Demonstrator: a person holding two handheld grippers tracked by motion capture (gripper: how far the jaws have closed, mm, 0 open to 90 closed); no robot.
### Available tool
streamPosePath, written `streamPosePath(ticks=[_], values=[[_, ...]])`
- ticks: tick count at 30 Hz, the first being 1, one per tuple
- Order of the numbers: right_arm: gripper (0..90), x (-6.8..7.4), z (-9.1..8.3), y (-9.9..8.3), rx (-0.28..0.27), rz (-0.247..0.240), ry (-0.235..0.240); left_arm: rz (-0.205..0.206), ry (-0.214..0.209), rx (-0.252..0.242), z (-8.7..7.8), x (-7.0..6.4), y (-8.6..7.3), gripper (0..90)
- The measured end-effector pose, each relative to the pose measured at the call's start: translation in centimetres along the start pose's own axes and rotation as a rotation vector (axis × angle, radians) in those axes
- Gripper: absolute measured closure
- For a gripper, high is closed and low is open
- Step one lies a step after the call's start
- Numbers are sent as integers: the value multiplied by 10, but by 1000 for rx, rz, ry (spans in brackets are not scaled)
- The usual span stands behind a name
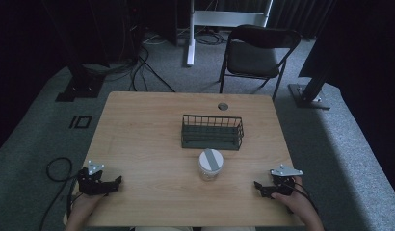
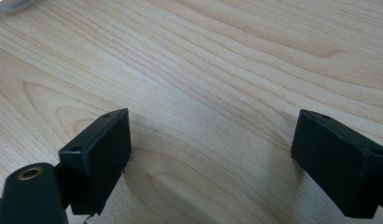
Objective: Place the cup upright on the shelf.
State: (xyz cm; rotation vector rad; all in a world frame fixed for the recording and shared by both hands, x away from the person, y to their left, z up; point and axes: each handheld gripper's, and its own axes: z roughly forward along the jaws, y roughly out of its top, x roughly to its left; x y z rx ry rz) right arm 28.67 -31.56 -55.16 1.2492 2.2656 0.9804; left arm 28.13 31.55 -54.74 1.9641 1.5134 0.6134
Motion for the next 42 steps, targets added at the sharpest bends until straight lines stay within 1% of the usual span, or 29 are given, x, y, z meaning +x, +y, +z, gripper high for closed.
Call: streamPosePath(ticks=[3,5,28,31,33,35,37,39,40,42], values=[[116,0,0,0,0,0,0,-3,2,0,0,0,0,6],[116,0,0,0,-1,0,0,-12,9,-1,0,0,0,6],[115,1,0,0,-1,3,-2,-11,9,-1,0,0,0,6],[116,1,0,0,-4,6,8,-11,9,-1,0,0,0,6],[116,2,-1,1,-2,10,28,-11,9,0,0,0,0,6],[117,5,0,2,0,-7,37,-11,9,0,0,0,-1,6],[116,5,0,2,-2,-8,40,-11,9,-1,0,0,0,6],[117,6,-1,4,-11,-7,47,-9,8,-1,0,0,-1,5],[117,7,-1,6,-22,-11,62,-9,7,-1,0,0,-1,6],[117,8,-2,7,-25,-12,64,-9,7,-1,0,0,-1,6]])
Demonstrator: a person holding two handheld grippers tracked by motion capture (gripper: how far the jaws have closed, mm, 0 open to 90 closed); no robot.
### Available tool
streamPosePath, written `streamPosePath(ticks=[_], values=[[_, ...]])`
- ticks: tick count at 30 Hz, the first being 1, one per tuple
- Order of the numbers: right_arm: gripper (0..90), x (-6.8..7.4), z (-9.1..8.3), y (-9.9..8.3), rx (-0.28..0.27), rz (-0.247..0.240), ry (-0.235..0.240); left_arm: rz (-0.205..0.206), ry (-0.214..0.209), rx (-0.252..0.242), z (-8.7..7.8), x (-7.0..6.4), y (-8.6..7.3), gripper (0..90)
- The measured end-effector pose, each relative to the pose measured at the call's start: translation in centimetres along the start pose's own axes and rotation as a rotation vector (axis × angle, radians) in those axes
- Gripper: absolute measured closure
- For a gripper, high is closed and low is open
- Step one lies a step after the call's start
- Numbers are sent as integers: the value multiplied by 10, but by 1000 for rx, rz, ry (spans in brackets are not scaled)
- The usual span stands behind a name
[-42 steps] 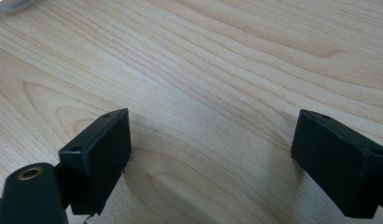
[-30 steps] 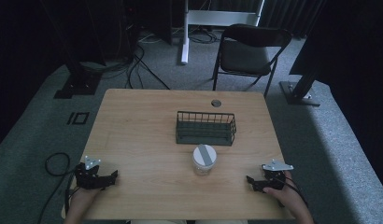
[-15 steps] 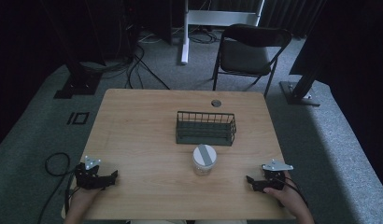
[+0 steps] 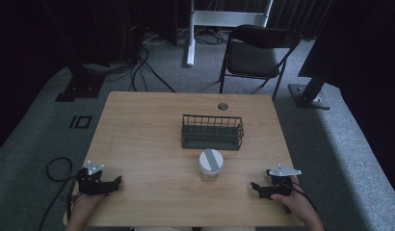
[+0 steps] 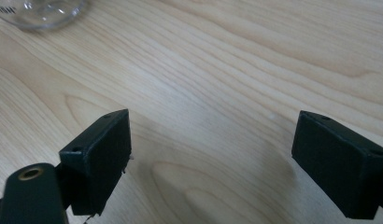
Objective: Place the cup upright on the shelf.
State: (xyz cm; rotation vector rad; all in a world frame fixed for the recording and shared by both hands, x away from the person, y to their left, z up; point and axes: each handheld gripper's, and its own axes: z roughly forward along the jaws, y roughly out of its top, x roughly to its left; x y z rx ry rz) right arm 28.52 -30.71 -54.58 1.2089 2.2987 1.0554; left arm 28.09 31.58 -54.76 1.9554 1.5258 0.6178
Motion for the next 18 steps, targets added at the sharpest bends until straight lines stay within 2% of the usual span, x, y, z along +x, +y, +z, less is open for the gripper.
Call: streamPosePath(ticks=[13,18], values=[[132,12,5,10,-50,1,58,0,0,0,0,0,0,5],[132,16,8,13,-54,-9,59,0,0,0,0,0,0,6]])
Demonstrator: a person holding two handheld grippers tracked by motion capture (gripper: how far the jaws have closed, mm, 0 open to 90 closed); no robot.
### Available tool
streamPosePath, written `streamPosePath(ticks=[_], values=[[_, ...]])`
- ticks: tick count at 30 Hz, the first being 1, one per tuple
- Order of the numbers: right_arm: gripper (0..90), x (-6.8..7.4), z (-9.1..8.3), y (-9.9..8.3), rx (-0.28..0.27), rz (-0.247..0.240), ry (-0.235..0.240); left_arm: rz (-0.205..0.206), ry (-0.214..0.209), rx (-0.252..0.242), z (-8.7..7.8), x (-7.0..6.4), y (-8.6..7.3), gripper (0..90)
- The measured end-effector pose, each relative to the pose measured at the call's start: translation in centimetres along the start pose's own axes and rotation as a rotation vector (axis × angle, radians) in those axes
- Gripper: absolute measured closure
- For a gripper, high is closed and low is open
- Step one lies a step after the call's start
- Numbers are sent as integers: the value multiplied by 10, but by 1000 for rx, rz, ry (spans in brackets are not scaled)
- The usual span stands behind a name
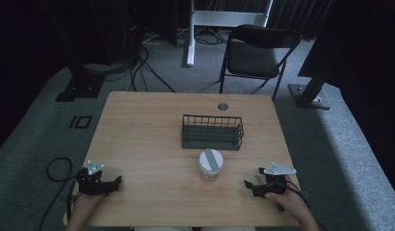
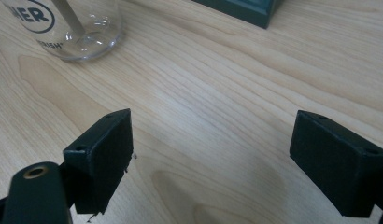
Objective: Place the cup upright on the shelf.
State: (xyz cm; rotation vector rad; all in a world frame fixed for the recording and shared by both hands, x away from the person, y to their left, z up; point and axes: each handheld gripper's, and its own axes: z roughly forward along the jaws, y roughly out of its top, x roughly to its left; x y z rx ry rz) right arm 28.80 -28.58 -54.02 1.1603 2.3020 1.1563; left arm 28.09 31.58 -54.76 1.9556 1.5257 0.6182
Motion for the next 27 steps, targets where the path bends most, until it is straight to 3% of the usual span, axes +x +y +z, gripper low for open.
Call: streamPosePath(ticks=[8,27], values=[[128,11,5,8,5,-55,36,0,0,0,0,0,0,5],[118,30,21,23,-15,-78,102,-1,0,0,0,0,0,5]])
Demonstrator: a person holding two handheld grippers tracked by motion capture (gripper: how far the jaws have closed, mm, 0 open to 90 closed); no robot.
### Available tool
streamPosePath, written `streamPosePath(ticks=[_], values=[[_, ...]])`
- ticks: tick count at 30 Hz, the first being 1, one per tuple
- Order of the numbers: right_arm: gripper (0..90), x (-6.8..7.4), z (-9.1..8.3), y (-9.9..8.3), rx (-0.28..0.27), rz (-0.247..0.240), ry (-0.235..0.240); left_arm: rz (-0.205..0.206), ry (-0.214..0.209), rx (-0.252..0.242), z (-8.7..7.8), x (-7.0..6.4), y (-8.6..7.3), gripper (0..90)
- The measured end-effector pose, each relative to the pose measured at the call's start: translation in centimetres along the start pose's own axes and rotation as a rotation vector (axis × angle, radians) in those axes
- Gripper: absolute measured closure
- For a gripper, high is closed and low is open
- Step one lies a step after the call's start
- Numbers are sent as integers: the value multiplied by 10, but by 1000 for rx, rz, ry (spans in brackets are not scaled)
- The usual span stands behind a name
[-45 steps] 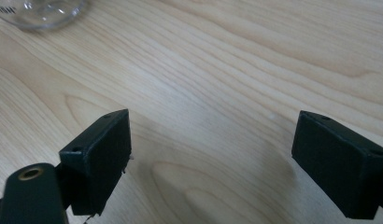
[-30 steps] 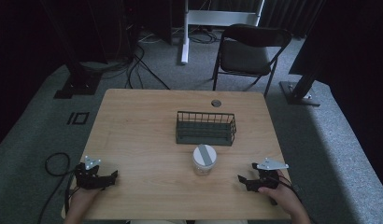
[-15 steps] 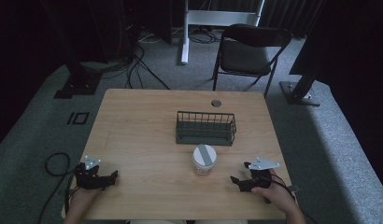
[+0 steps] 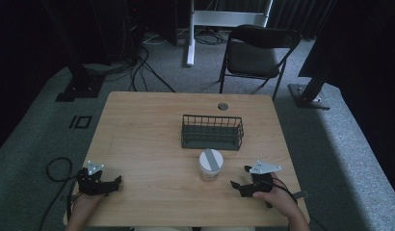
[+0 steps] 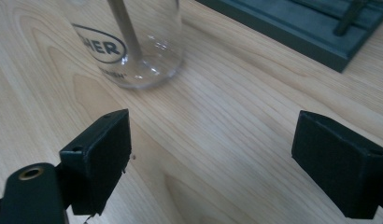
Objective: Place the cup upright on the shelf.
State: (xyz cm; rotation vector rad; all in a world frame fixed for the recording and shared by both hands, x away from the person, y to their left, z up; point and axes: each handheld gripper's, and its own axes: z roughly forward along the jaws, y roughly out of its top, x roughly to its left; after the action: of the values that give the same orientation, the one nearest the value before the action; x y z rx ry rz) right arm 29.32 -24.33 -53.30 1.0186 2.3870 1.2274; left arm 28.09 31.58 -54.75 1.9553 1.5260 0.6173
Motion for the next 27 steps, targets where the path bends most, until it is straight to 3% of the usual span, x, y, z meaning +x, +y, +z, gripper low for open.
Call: streamPosePath(ticks=[14,27], values=[[118,17,16,9,-11,-31,51,0,0,0,0,0,0,6],[118,26,27,20,-42,-51,67,0,0,0,0,0,0,6]])
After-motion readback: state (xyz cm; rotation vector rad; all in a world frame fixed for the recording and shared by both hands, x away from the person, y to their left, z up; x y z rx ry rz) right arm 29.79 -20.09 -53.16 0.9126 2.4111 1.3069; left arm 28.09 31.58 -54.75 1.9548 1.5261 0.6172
